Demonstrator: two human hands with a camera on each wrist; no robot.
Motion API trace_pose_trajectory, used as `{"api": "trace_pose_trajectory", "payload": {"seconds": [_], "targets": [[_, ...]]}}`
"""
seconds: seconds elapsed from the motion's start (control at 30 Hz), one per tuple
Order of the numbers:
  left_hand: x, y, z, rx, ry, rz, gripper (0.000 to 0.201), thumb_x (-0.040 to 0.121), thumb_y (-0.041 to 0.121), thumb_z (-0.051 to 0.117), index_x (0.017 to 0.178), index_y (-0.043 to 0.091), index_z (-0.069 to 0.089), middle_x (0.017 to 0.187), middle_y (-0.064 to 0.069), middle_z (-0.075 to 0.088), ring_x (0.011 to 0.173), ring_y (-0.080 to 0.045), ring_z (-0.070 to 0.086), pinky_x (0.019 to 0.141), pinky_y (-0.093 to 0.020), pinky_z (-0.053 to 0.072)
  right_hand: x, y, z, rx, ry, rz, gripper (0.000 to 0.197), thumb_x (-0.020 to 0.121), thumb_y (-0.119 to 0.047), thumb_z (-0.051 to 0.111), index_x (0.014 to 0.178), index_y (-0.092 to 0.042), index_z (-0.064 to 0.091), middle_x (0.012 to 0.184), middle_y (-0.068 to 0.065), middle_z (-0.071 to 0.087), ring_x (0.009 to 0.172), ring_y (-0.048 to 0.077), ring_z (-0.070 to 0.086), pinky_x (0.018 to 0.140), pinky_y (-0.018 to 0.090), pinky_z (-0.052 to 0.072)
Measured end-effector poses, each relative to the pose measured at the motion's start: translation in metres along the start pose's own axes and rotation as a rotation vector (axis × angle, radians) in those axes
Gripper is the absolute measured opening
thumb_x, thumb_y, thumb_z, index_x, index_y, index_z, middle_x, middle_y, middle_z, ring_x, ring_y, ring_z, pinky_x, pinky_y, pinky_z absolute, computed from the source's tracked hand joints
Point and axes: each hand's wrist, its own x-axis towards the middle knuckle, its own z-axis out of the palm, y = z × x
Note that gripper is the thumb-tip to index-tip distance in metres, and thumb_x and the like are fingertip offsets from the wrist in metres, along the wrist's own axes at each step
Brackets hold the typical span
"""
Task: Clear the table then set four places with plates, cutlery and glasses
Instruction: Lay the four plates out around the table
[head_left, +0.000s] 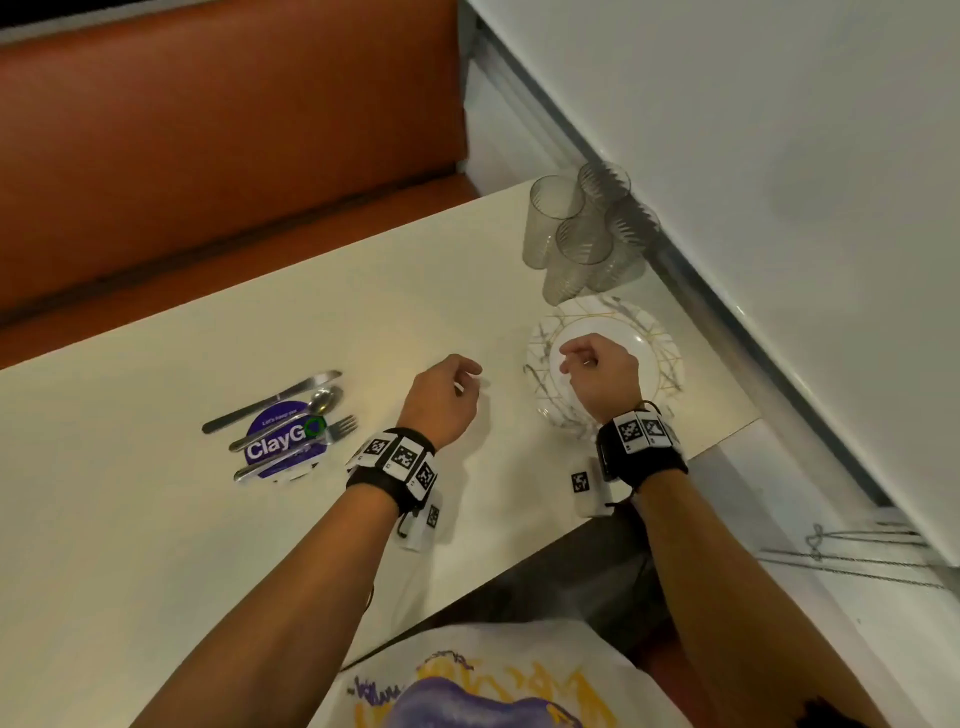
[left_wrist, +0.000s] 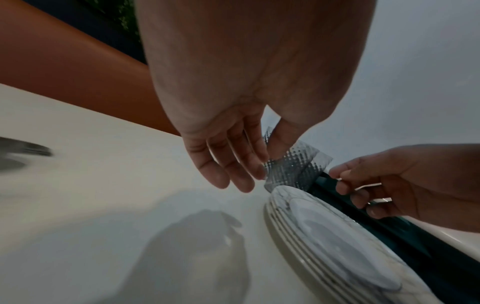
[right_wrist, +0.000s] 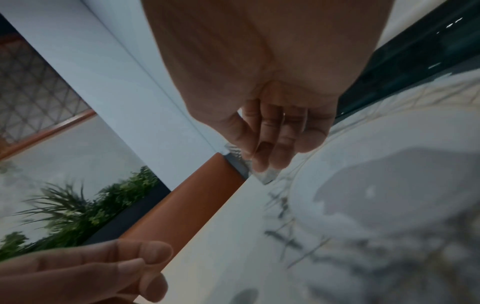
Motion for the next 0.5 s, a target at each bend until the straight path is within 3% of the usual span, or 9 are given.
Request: {"api": "trace_pose_trajectory", "payload": {"seconds": [0.1,0.13,0.2,0.27,0.37,0.5], "targets": [[0.025,0.027,0.036,0.011,-0.046,-0.033,0.023,0.102,0.022,0.057,0.122,0.017,0.067,0.106,0.003,0.068,0.094,-0.016,0.067,0.085,-0.028,0.054,0.030,0.034,-0.031,-0.104,0.042,-0.034,0.016,0.086,-0.005,0.062,0.090,-0.016,0.073,0.086,-0.005,0.073,0.075,0.008,0.064,0.073,0.011,0.049],[0.033,0.033,0.048,0.036,-0.060,-0.045,0.026,0.101,0.023,0.058,0.125,0.016,0.066,0.111,0.000,0.067,0.098,-0.018,0.067,0.087,-0.029,0.053,0.039,0.045,-0.039,-0.141,0.065,-0.056,0.016,0.085,-0.003,0.063,0.089,-0.015,0.073,0.087,-0.003,0.073,0.074,0.010,0.063,0.073,0.012,0.048],[0.048,0.041,0.070,0.071,-0.091,-0.090,0.038,0.099,0.027,0.064,0.135,0.014,0.059,0.124,-0.008,0.063,0.104,-0.023,0.066,0.089,-0.030,0.049,0.059,0.068,-0.051,-0.221,0.095,-0.089,0.017,0.080,-0.002,0.065,0.089,-0.015,0.073,0.089,0.004,0.073,0.079,0.021,0.066,0.077,0.027,0.050],[0.058,0.047,0.086,0.084,-0.111,-0.155,0.056,0.098,0.030,0.067,0.147,0.012,0.048,0.138,-0.016,0.053,0.114,-0.030,0.063,0.098,-0.036,0.050,0.077,0.086,-0.060,-0.353,0.039,-0.045,0.024,0.076,-0.014,0.064,0.100,-0.016,0.070,0.099,0.008,0.070,0.091,0.031,0.063,0.086,0.036,0.044],[0.064,0.052,0.103,0.105,-0.117,-0.232,0.077,0.098,0.034,0.067,0.159,0.009,0.029,0.151,-0.021,0.039,0.134,-0.037,0.051,0.113,-0.041,0.041,0.092,0.100,-0.071,-0.532,-0.049,0.078,0.048,0.076,-0.029,0.065,0.123,-0.022,0.060,0.122,0.010,0.058,0.110,0.035,0.051,0.098,0.040,0.036],[0.068,0.052,0.116,0.118,-0.124,-0.329,0.081,0.098,0.034,0.067,0.161,0.010,0.022,0.152,-0.022,0.039,0.138,-0.038,0.046,0.110,-0.042,0.040,0.100,0.106,-0.076,-0.549,-0.133,0.182,0.068,0.082,-0.032,0.070,0.144,-0.021,0.044,0.140,0.014,0.045,0.128,0.037,0.038,0.106,0.046,0.037]]}}
